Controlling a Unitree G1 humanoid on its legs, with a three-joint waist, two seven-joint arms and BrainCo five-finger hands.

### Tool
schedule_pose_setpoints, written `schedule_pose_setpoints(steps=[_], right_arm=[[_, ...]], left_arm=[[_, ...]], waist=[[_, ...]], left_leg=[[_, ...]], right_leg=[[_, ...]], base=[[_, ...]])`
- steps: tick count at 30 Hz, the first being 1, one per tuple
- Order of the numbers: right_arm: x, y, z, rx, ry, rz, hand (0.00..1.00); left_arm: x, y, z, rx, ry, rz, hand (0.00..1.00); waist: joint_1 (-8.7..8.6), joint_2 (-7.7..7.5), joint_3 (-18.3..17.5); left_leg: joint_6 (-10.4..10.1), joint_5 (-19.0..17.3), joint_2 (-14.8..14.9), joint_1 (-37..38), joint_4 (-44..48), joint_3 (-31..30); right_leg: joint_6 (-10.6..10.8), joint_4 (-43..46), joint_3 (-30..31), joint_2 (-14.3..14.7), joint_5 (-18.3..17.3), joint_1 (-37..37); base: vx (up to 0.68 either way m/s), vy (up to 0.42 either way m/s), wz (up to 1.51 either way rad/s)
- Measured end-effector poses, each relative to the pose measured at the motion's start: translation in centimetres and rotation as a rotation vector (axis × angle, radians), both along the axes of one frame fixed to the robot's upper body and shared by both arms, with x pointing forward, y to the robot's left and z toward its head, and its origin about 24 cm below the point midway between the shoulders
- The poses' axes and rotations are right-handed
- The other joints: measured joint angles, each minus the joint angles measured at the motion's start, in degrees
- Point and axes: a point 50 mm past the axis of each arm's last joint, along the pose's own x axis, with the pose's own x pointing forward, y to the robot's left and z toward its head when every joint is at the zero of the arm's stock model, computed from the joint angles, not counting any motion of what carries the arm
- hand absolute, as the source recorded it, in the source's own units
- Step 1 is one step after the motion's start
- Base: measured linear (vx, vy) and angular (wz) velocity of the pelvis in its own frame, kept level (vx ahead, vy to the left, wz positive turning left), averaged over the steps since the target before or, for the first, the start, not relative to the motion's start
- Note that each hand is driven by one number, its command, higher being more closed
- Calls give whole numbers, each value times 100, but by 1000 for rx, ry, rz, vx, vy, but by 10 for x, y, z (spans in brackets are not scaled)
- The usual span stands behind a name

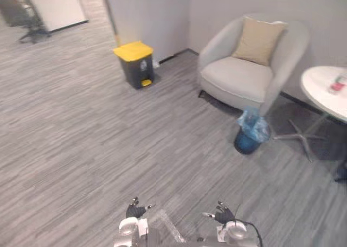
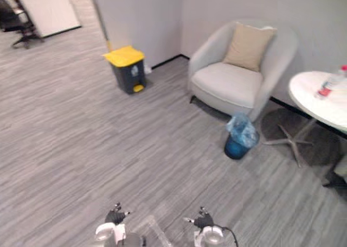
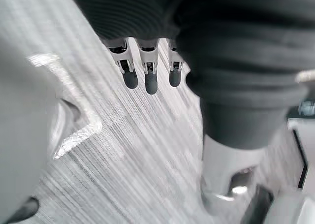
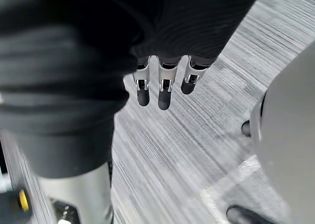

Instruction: Organize the slippers on the shoe rack

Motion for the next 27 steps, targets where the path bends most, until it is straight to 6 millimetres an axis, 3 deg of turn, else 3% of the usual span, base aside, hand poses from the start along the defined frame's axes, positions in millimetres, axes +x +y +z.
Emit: schedule_pose_setpoints(steps=[3,7,8,10,11,12,14,16,18,22,27], right_arm=[[-7,10,-2,26,15,15,0],[-4,13,-1,47,5,13,0],[-2,14,0,49,-3,14,0],[0,15,1,51,-15,13,0],[-1,14,1,48,-12,11,0],[0,12,1,45,-17,6,0],[-1,3,1,27,-16,-11,0],[-5,-11,-3,-3,23,-30,0],[-11,-28,-5,-34,53,-64,0],[-27,-49,-9,-70,116,-140,0],[-28,-50,-10,-62,115,-188,0]], left_arm=[[-3,7,0,20,5,-3,0],[-4,6,0,18,9,-5,0],[-4,5,-1,16,9,-6,0],[-5,2,-1,8,13,-6,0],[-6,0,-2,2,18,-6,0],[-6,-3,-3,-6,23,-8,0],[-5,-7,-4,-17,26,-22,0],[-8,-15,-6,-28,44,-61,0],[-9,-17,-7,-26,53,-85,0],[-10,-11,-7,-5,62,-100,0],[-10,0,-8,23,73,-102,0]], waist=[[-11,-251,-134],[-16,-206,-120],[-32,-169,-99],[-38,-116,-64],[-69,-92,-64],[-89,-97,-74],[-105,-2,-93],[-78,150,-179],[-59,207,-218],[-24,189,-202],[-22,99,-53]], left_leg=[[225,-58,-164,358,-290,713],[303,-63,-134,686,-605,1482],[303,-62,-71,774,-652,1657],[302,-60,51,969,-729,2022],[299,-61,106,1026,-727,2100],[297,-61,134,1087,-712,2068],[279,-45,197,1097,-718,1971],[189,57,342,1040,-737,1817],[184,199,341,991,-779,1639],[176,281,295,997,-890,1495],[170,274,275,1067,-1017,1383]], right_leg=[[148,12,185,-264,15,-93],[228,260,25,-273,142,-431],[193,273,-406,-325,189,-485],[-2,352,-2112,-674,130,-491],[-67,358,-2684,-809,144,-462],[-145,328,-2881,-780,203,-440],[-212,77,-2897,-595,278,-348],[-239,-632,-2836,-345,636,-43],[-242,-1351,-2788,-222,999,235],[-256,-2092,-2656,-152,1446,491],[-253,-2364,-2578,-131,1684,574]], base=[[82,283,-121],[38,139,-106],[44,25,-78],[69,-9,-77],[113,-80,-39],[117,-93,-19],[87,-86,-9],[77,-85,-16],[22,-48,-11],[-10,5,-14],[-89,11,-9]])
